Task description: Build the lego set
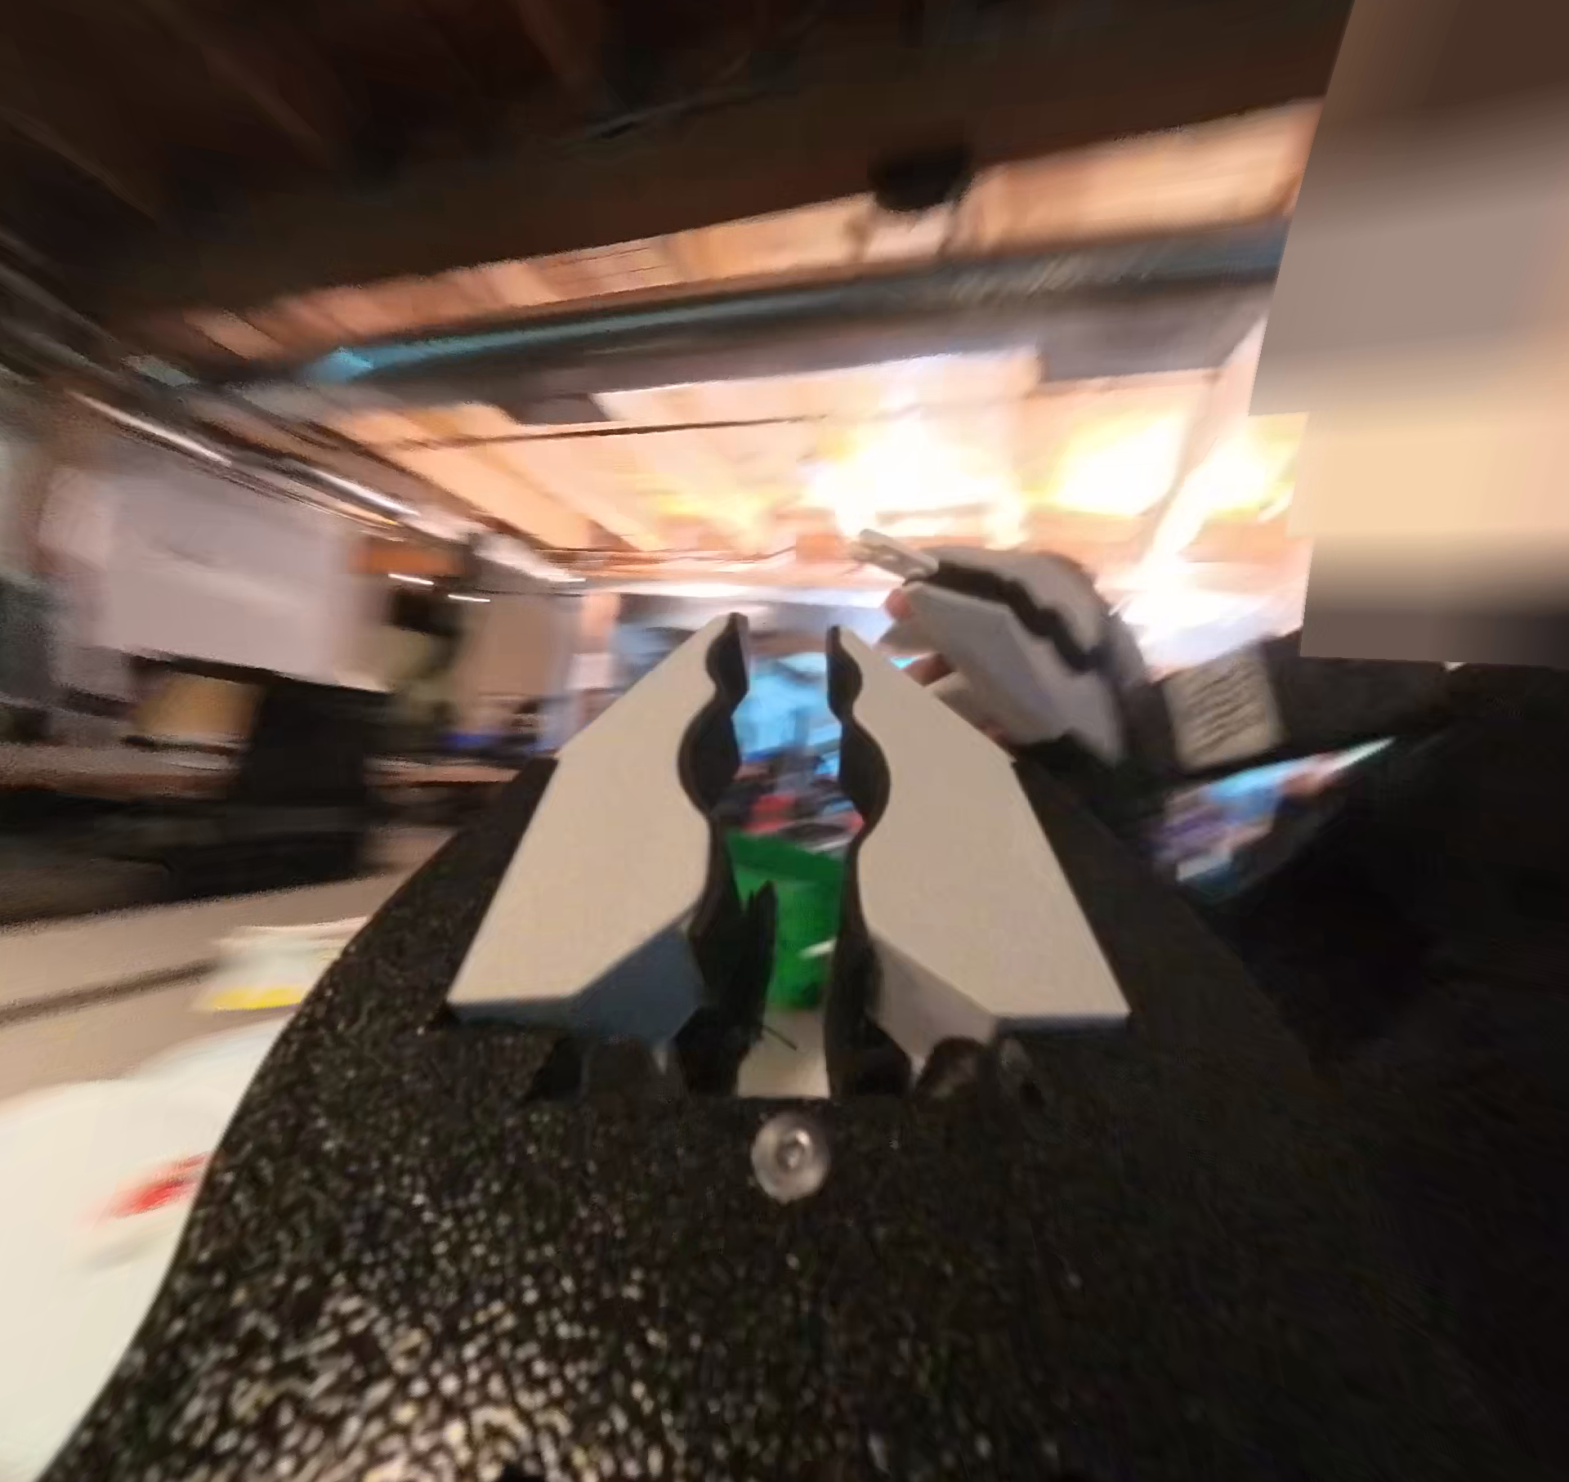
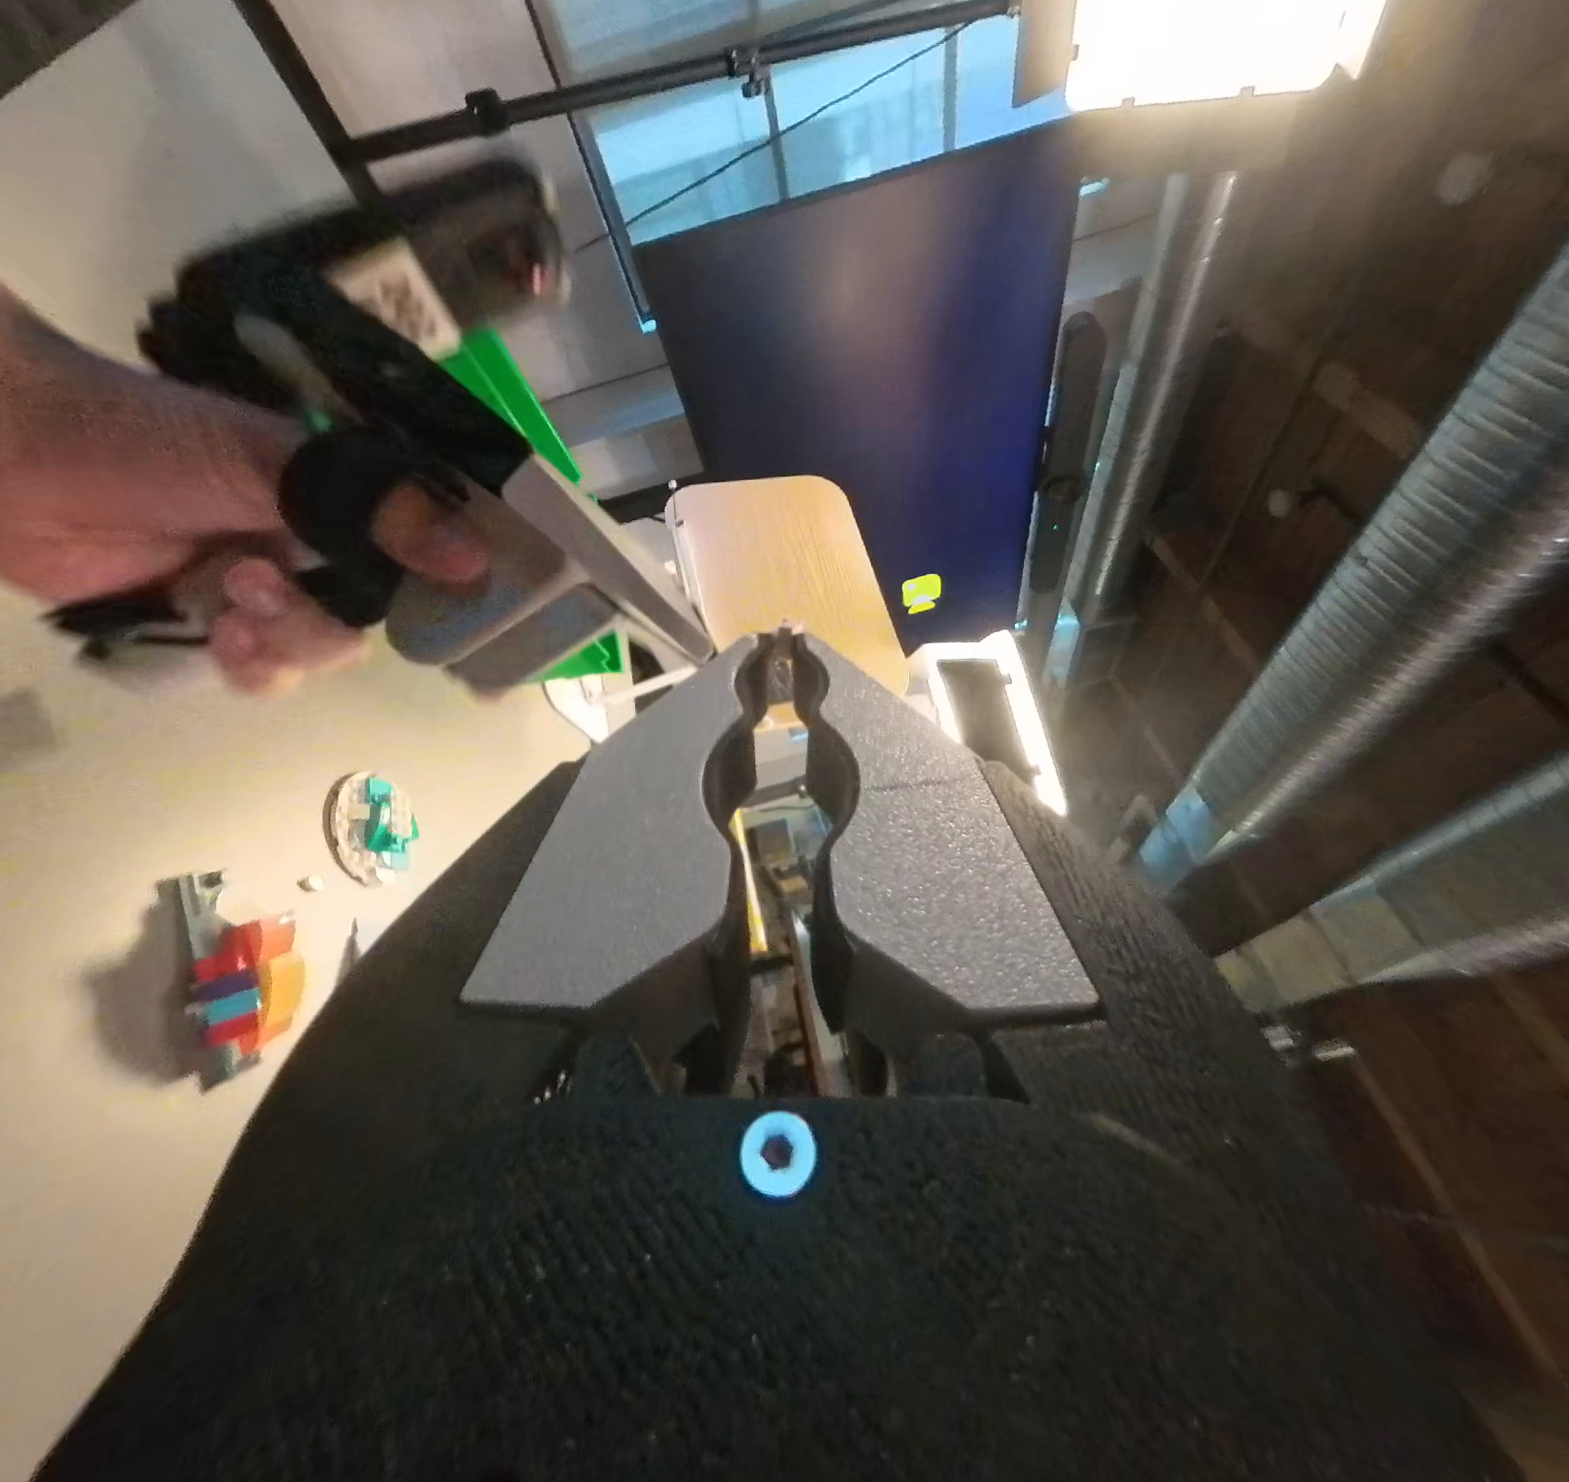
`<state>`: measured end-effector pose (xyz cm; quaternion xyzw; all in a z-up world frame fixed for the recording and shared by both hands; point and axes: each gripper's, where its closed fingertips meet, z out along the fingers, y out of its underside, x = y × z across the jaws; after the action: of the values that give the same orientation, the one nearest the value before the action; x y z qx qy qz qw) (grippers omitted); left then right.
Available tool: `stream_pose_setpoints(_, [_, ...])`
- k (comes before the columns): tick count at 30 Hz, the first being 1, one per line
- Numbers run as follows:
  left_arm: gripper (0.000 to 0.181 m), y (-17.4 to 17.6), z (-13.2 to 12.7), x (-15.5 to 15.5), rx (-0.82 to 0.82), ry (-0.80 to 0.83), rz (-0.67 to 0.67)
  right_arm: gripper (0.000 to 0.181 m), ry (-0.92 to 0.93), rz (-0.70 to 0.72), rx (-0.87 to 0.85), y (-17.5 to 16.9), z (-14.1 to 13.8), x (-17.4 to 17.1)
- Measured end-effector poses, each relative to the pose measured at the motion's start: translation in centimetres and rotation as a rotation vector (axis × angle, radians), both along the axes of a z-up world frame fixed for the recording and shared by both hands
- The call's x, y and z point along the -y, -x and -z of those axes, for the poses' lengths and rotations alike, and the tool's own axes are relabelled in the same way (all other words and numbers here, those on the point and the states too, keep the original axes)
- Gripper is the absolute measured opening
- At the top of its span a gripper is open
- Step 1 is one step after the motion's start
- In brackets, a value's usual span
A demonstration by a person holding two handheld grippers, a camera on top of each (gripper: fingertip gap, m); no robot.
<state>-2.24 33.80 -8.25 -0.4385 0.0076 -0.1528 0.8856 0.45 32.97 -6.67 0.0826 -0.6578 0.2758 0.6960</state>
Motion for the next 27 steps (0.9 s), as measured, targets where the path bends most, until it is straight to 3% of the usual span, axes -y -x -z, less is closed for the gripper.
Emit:
stream_pose_setpoints(3, [0.012, 0.4, -0.6, 0.7, -0.352, 0.099, -0.505, 0.003, -0.041, 0.032, 0.020, -0.1, 0.3, -0.2])
stream_pose_setpoints(5, [0.009, 0.1, -0.7, 0.4, -0.494, 0.170, -0.673, 0.003, -0.074, 0.046, 0.040, -0.1, 0.8, 0.0])
stream_pose_setpoints(16, [0.006, -1.4, 1.1, -1.1, -0.871, 0.361, -0.830, 0.002, -0.226, 0.046, 0.184, -0.6, 2.9, 0.0])
stream_pose_setpoints(27, [0.000, -2.3, 3.3, -1.6, -1.231, 0.392, -0.886, 0.003, -0.252, -0.022, 0.325, -1.5, 4.9, -0.5])
